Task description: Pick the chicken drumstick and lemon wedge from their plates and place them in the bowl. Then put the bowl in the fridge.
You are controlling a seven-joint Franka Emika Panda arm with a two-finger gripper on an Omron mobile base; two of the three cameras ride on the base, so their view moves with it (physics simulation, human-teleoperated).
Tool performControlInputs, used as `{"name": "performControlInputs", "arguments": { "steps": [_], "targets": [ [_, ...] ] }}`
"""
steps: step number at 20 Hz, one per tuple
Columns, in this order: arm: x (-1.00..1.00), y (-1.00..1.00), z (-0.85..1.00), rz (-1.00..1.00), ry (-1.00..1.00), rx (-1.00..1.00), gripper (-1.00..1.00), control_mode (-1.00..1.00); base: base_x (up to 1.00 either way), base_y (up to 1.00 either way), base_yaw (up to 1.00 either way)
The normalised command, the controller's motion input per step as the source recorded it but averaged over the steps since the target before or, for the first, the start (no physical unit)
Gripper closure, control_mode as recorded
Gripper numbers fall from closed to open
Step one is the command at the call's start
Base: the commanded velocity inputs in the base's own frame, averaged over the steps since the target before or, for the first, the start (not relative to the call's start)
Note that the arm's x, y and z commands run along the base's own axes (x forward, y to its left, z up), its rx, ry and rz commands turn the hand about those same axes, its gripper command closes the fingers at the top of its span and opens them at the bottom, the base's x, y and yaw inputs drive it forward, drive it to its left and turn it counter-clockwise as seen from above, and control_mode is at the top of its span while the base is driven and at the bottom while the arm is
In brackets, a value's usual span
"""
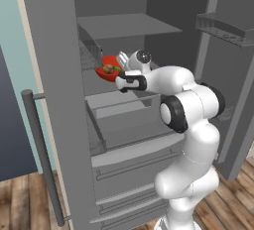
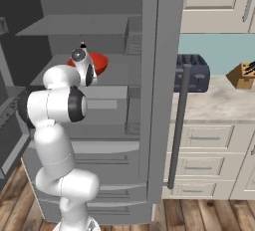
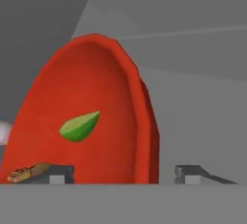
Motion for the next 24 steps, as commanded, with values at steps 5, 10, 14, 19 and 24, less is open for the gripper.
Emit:
{"name": "performControlInputs", "arguments": {
  "steps": [5, 10, 14, 19, 24],
  "targets": [
    [-0.04, 0.01, 0.20, 0.00, -0.08, -0.01, -1.00, -1.00, 0.00, 0.00, 0.00],
    [-0.44, 0.00, 0.03, 0.00, -0.04, 0.00, -1.00, -1.00, 0.00, 0.00, 0.00],
    [-0.41, -0.01, 0.24, 0.00, -0.11, 0.00, -1.00, -1.00, 0.00, 0.00, 0.00],
    [-0.48, -0.07, 0.36, 0.00, -0.06, 0.00, -1.00, -1.00, 0.00, 0.00, 0.00],
    [-0.61, -0.06, 0.28, 0.06, -0.04, 0.00, -1.00, -1.00, 0.00, 0.00, 0.00]
  ]
}}
